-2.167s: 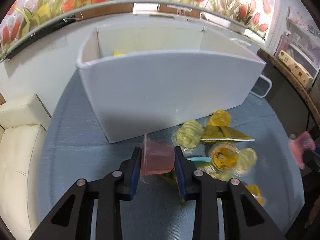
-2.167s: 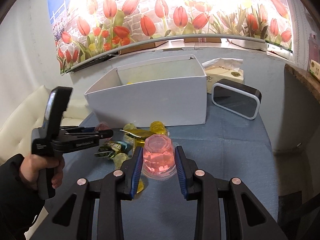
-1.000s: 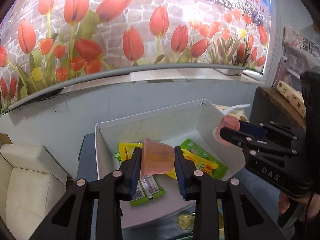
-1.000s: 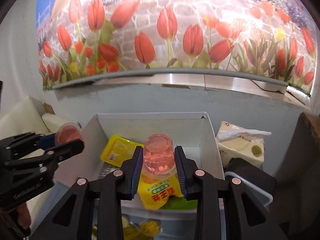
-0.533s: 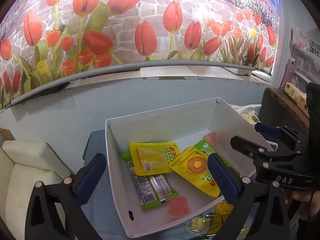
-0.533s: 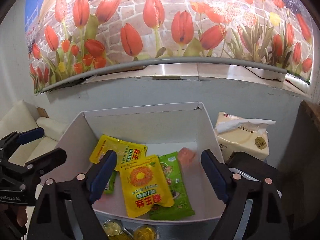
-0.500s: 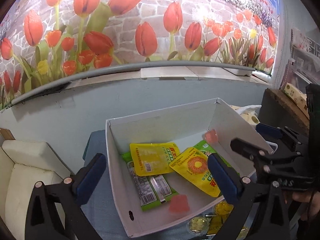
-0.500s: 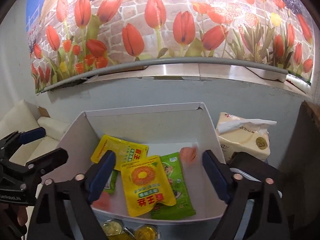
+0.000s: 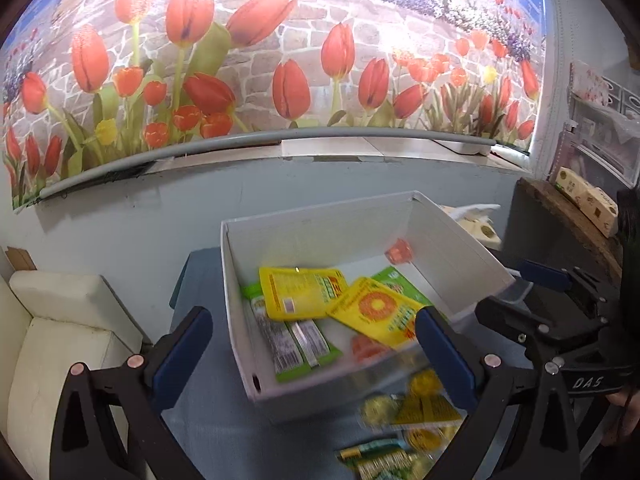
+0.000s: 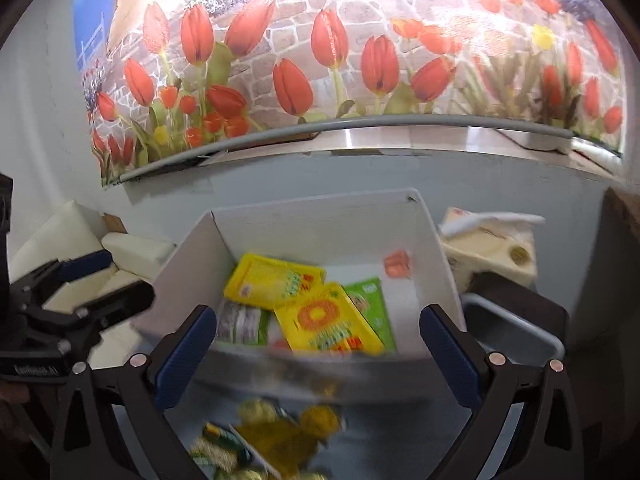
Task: Organize snacks
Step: 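Carry both jelly cups over the white box and release them inside, then grasp a yellow jelly cup with the right gripper while the left gripper grasps an orange-lidded cup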
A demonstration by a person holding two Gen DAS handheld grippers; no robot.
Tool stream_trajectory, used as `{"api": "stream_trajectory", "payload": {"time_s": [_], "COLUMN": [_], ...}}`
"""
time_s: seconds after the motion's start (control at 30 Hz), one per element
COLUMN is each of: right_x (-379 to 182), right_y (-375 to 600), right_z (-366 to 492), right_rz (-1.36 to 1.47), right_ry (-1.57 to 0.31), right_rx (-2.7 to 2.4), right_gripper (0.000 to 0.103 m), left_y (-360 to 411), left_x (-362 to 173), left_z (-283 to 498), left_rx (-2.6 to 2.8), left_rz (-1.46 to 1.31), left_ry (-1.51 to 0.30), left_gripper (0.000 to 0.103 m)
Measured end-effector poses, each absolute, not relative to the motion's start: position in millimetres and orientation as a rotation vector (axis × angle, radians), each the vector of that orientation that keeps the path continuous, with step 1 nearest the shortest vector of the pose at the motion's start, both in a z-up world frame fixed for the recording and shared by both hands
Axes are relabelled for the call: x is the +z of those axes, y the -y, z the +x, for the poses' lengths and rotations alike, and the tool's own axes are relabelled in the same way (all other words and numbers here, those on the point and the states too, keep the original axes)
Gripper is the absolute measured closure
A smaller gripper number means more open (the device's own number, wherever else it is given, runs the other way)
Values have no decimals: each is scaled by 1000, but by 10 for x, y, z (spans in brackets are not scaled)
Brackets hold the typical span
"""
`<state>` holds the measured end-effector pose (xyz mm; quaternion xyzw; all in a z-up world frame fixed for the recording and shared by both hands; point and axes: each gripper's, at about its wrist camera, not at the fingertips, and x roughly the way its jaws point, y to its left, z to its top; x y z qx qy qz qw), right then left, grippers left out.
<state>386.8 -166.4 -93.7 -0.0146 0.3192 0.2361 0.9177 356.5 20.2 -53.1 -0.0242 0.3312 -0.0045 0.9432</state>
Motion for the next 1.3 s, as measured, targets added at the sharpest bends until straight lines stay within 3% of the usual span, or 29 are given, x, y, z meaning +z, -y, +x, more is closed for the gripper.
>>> {"api": "stream_trajectory", "payload": {"time_s": [0.33, 0.73, 0.8, 0.87, 1.0, 1.1, 1.3], "right_x": [-1462, -1875, -1947, -2039, -2146, -2174, -2145], "right_y": [1920, 1993, 1917, 1808, 1690, 1664, 1672], "right_z": [2847, 2897, 2958, 3011, 3065, 3107, 3108], "right_rz": [-135, -99, -118, -170, -193, -194, -189], "right_ry": [-682, -791, -811, -836, -848, -850, -841], "right_rx": [555, 566, 580, 567, 578, 566, 587], "right_gripper": [0, 0, 13, 45, 50, 65, 67], "left_y": [118, 389, 396, 394, 424, 473, 592], "left_x": [-811, -1075, -1098, -1111, -1140, -1181, -1275], "left_z": [2583, 1785, 1755, 1753, 1751, 1773, 1822], "left_rx": [-32, -52, -45, -45, -55, -64, -82], "left_rz": [-73, -85, -80, -81, -74, -68, -53], "left_ry": [-702, -751, -761, -766, -774, -789, -806], "left_gripper": [0, 0, 0, 0, 0, 0, 0]}}
